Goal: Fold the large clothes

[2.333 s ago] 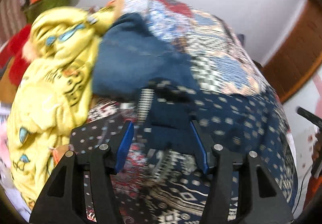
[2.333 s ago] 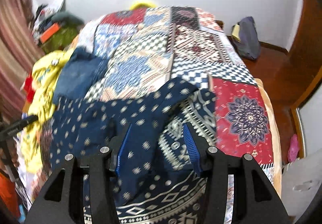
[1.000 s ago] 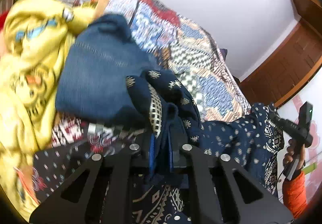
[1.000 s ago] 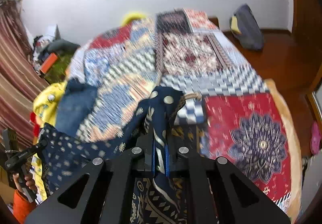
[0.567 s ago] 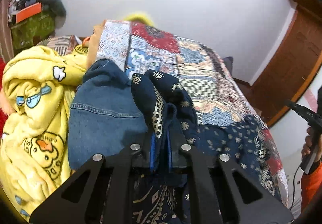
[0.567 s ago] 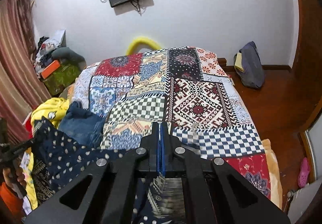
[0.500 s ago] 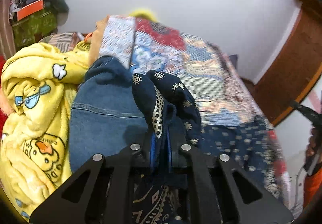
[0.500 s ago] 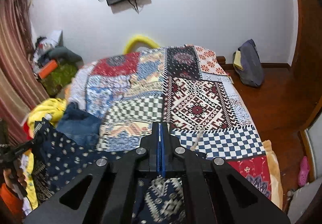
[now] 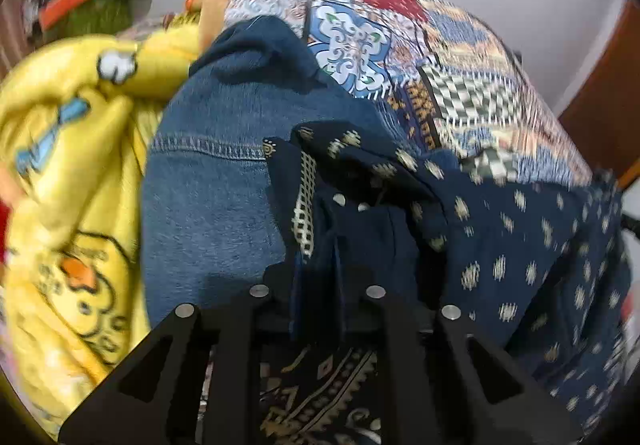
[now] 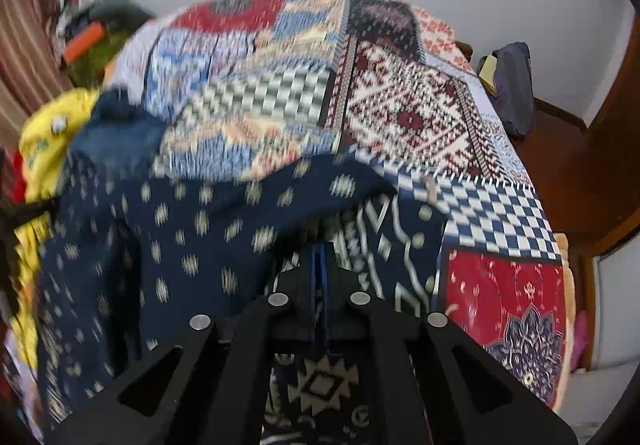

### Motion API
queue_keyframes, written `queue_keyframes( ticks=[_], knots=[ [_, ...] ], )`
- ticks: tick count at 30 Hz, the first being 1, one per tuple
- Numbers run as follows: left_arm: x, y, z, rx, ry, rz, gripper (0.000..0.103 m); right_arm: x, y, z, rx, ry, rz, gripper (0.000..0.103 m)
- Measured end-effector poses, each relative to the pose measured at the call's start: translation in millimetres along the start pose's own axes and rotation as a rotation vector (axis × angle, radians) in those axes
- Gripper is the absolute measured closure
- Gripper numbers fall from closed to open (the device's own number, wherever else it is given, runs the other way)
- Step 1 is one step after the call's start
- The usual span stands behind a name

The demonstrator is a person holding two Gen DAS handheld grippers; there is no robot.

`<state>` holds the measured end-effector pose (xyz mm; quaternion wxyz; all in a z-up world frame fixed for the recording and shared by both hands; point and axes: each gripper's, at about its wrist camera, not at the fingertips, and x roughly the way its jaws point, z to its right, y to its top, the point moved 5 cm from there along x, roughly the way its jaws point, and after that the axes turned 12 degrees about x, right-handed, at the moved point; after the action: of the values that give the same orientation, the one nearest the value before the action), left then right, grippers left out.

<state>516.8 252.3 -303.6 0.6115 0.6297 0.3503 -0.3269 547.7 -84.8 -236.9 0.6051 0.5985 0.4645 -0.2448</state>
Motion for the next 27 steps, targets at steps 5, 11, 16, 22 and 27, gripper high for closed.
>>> queue_keyframes(
  ticks=[5,11,16,22,27],
  knots=[
    [-25.5,-3.0,12.5,0.086,0.047,0.0,0.084,-14.0,-14.2,-5.0,-0.061,-0.086,-0.031,0.077],
    [-85.0,-7.7,20.9,0.091,0.029,0.068,0.061,-74.2,-22.1,-7.4,-0.059,-0.079,0.023,0.05],
    [-135.9,-14.1,25.0,0.09,0.027,0.121,0.047,-135.6,-27.6,-9.0,-0.064,-0.088,0.105,0.043],
    [-185.9,-30.5,25.8,0.074,0.017,0.158,0.036,-187.3,-38.5,2.3,-0.023,-0.055,0.133,0.036],
    [-204.2,-60.8,24.4,0.045,-0.045,0.138,0.03,-198.2,-63.8,13.3,-0.017,-0.051,0.073,0.036]
  ],
)
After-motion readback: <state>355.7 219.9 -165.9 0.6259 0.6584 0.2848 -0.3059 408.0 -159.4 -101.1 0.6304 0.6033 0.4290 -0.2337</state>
